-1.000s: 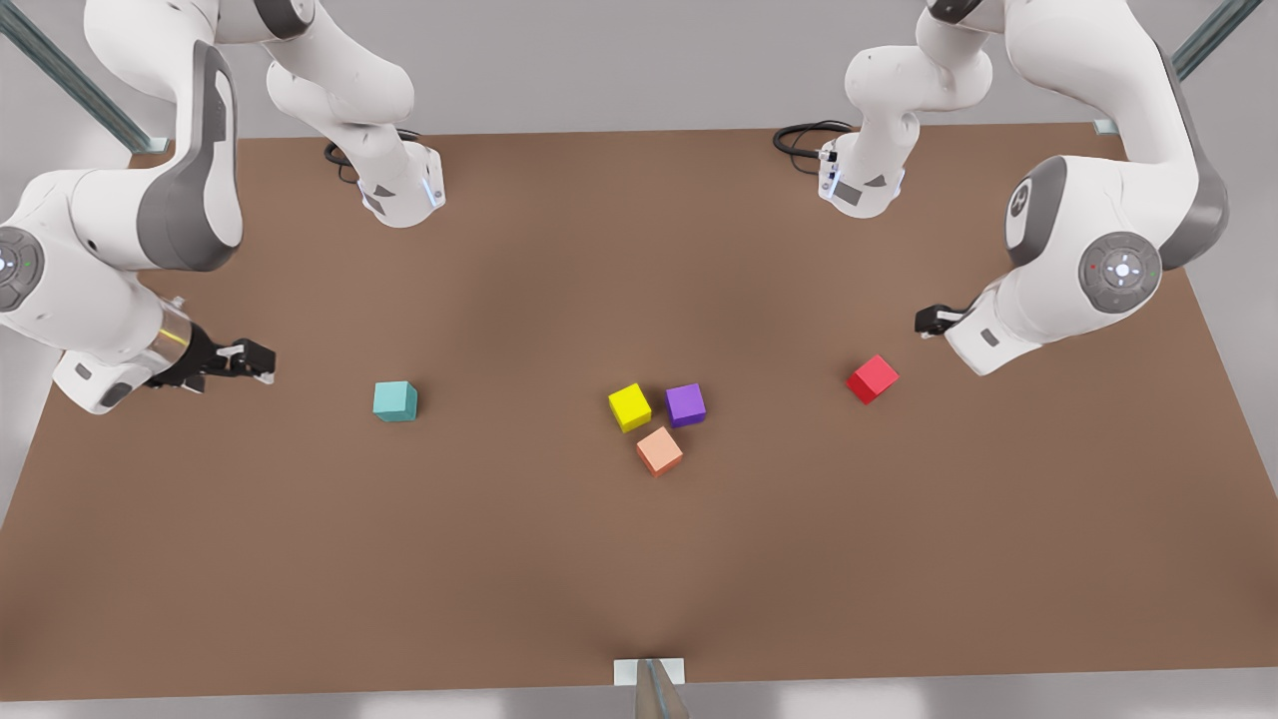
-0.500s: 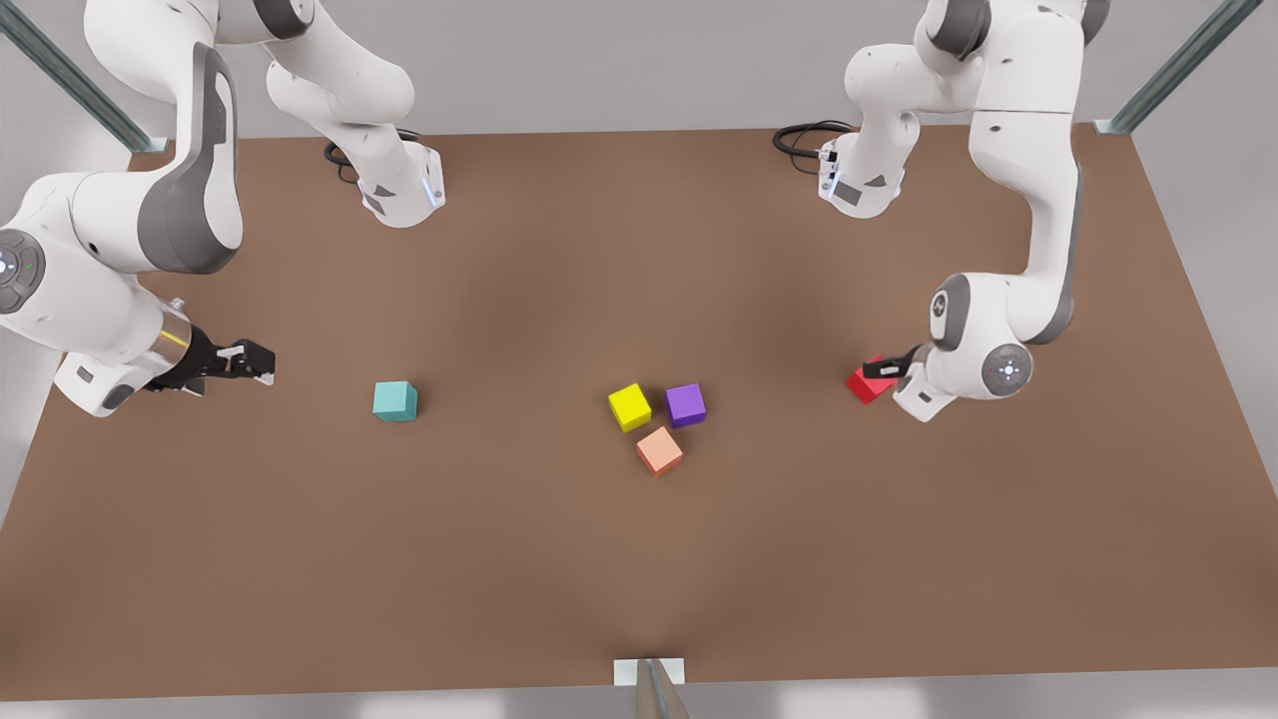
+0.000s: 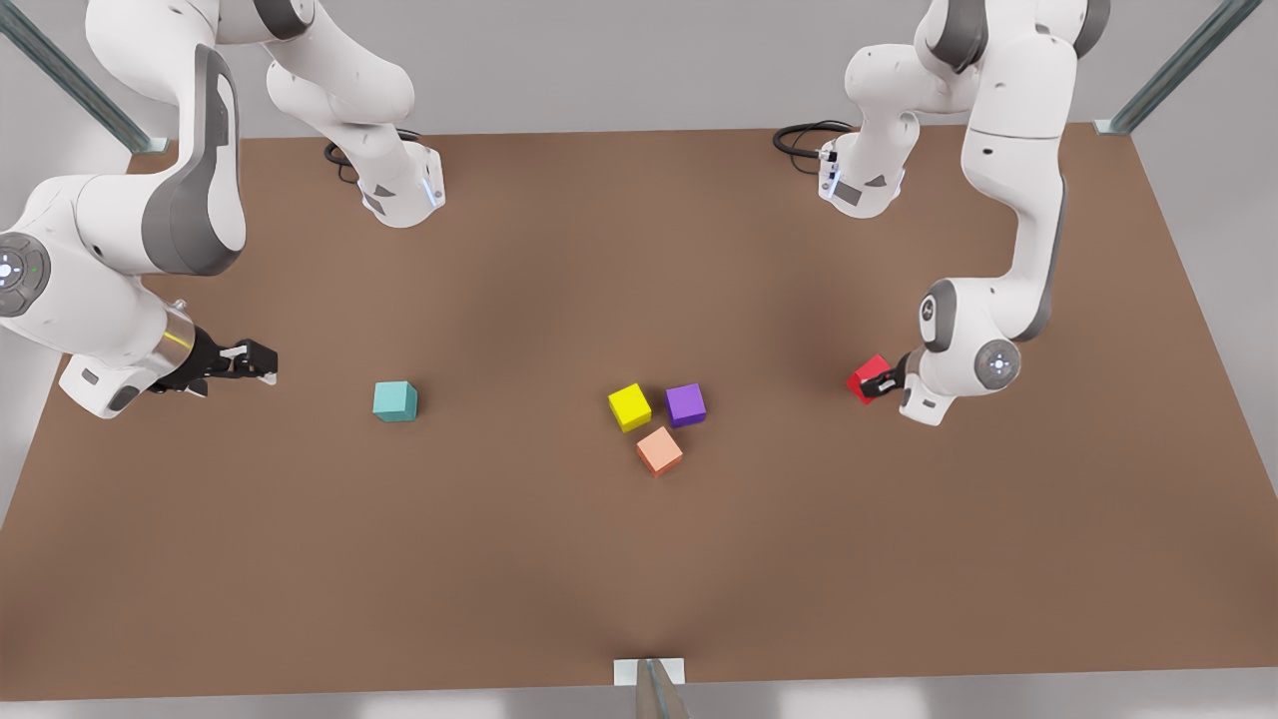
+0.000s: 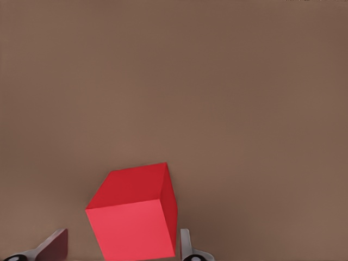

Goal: Pick up red wooden cube and pass to hand red wooden cube and place in blue wooden cube

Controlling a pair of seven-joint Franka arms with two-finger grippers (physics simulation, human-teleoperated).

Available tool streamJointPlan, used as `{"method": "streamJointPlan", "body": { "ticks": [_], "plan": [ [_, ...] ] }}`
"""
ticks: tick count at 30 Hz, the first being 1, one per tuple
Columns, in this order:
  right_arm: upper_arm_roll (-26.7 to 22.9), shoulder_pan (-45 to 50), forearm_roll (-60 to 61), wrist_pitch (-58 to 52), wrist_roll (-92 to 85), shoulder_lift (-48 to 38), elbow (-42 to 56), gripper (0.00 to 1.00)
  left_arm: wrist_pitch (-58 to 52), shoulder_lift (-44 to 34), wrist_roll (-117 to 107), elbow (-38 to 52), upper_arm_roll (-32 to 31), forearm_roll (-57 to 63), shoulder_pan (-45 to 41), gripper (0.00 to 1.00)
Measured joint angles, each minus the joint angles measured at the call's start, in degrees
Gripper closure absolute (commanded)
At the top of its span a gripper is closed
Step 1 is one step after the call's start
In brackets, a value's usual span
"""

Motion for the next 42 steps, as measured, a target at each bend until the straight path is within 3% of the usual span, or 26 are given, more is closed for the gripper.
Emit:
{"method": "streamJointPlan", "body": {
  "ticks": [16, 17, 18, 22, 26, 28, 33, 36, 42],
  "plan": [
    [0.06, 0.04, 0.0, -0.05, -0.41, 0.0, -0.12, 0.0, 7.59, 4.99, -8.08, -2.49, 0.0, -2.32, -1.24, 0.0],
    [0.07, 0.01, 0.0, -0.06, -0.43, 0.0, -0.13, 0.0, 8.05, 5.2, -8.4, -2.42, 0.0, -2.34, -1.33, 0.23],
    [0.07, 0.0, 0.0, -0.06, -0.45, 0.0, -0.13, 0.0, 8.44, 5.3, -8.7, -2.36, 0.0, -2.35, -1.38, 0.35],
    [0.09, 0.0, 0.02, -0.07, -0.51, 0.0, -0.31, 0.0, 8.97, 5.21, -10.08, -0.56, -0.51, -2.0, -1.47, 0.36],
    [0.24, 0.27, 1.04, -0.01, -1.01, 1.92, -0.17, 0.0, -1.92, 9.84, -11.15, 22.02, -5.37, -2.97, -2.11, 0.36],
    [0.55, 1.36, 5.54, 0.14, -3.03, 8.99, 2.79, 0.0, -10.25, 15.17, -11.5, 36.93, -11.02, -7.52, -2.07, 0.36],
    [3.65, 4.2, 34.93, 0.67, -10.83, 30.93, 14.64, 0.0, -23.07, 30.01, -9.72, 58.73, -22.72, -25.13, -2.29, 0.36],
    [7.1, 4.73, 46.54, 2.45, -18.48, 38.27, 20.06, 0.0, -24.35, 35.08, -7.92, 62.03, -24.41, -36.48, -2.26, 0.36],
    [8.82, 6.55, 56.79, 6.29, -40.26, 39.72, 18.07, 0.0, -17.89, 39.29, -0.91, 62.57, -29.49, -48.75, -3.2, 0.38]
  ]
}}
